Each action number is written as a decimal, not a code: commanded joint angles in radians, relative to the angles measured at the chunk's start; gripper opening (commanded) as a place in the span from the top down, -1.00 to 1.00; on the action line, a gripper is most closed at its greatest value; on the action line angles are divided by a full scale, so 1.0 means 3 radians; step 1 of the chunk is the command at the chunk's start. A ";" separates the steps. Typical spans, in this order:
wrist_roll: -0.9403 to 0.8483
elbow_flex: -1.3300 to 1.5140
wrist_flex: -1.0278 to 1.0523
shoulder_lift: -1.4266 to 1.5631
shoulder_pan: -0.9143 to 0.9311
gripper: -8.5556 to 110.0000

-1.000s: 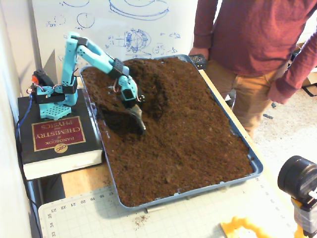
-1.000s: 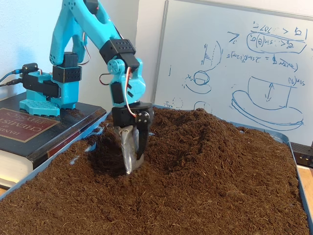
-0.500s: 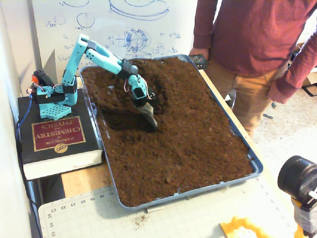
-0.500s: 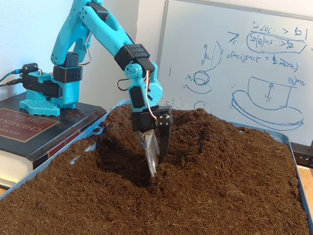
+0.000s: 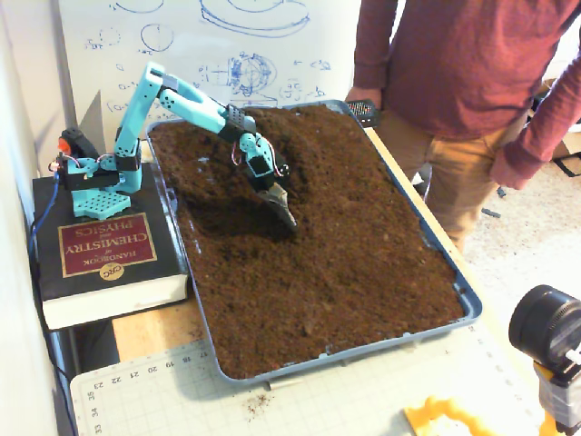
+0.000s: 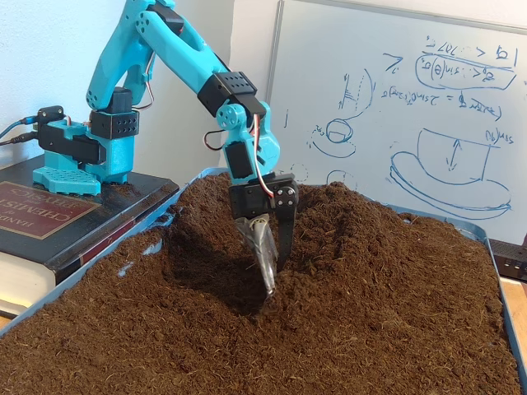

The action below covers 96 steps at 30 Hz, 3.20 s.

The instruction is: Build a berm.

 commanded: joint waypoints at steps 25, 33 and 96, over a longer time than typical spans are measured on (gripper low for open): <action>0.0051 0.0885 0.0005 0.1892 -0.0368 0.85; 0.0046 0.1815 -0.0036 0.1963 -0.0368 0.85; 0.1713 -0.0772 -0.0036 0.0701 -0.1713 0.85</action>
